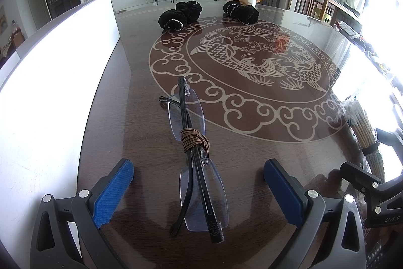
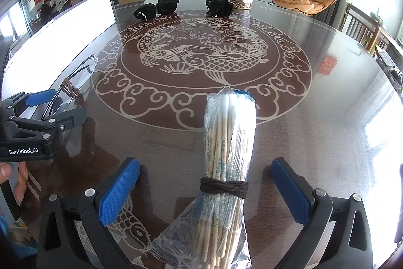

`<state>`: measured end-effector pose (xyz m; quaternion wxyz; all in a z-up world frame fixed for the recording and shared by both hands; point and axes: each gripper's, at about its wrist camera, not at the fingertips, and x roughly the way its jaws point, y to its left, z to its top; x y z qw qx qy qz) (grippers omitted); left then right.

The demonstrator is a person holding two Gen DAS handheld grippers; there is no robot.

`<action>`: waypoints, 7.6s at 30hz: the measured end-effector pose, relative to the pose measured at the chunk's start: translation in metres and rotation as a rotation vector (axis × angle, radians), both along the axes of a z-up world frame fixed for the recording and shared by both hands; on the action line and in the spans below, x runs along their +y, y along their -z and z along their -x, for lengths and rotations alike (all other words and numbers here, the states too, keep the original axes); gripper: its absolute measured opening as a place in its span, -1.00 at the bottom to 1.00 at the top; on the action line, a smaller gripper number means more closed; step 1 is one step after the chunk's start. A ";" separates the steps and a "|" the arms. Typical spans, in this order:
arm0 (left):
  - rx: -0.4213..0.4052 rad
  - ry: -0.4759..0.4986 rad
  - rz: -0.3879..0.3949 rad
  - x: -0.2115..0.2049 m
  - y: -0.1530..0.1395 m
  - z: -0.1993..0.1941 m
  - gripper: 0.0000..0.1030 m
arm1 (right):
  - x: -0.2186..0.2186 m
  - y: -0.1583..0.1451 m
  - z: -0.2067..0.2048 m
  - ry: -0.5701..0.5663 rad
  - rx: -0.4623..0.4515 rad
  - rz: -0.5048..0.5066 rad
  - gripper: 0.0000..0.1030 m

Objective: Organize objects
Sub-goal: 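Lift the stick bundle with the right gripper and hold it above the table, then close the left gripper on the rimless glasses while the right gripper holds the stick bundle, then carry the glasses and stick bundle to the cardboard box and release both, then move the left tool to a black plush toy and close on it, then lift the black plush toy off the table with the left gripper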

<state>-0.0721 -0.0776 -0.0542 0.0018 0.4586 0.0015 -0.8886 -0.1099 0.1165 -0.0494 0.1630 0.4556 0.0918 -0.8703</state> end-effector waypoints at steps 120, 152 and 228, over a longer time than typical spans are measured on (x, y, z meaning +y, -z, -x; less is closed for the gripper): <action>0.208 -0.219 -0.260 -0.172 -0.156 -0.145 -0.81 | -0.160 -0.178 -0.054 -0.456 -0.017 0.357 -0.43; 0.115 0.198 -0.228 0.040 -0.088 -0.104 0.75 | 0.030 0.000 0.058 0.166 0.011 -0.064 0.96; -0.047 -0.076 0.032 -0.003 -0.002 0.036 1.00 | 0.050 0.001 0.065 0.230 0.013 -0.001 1.00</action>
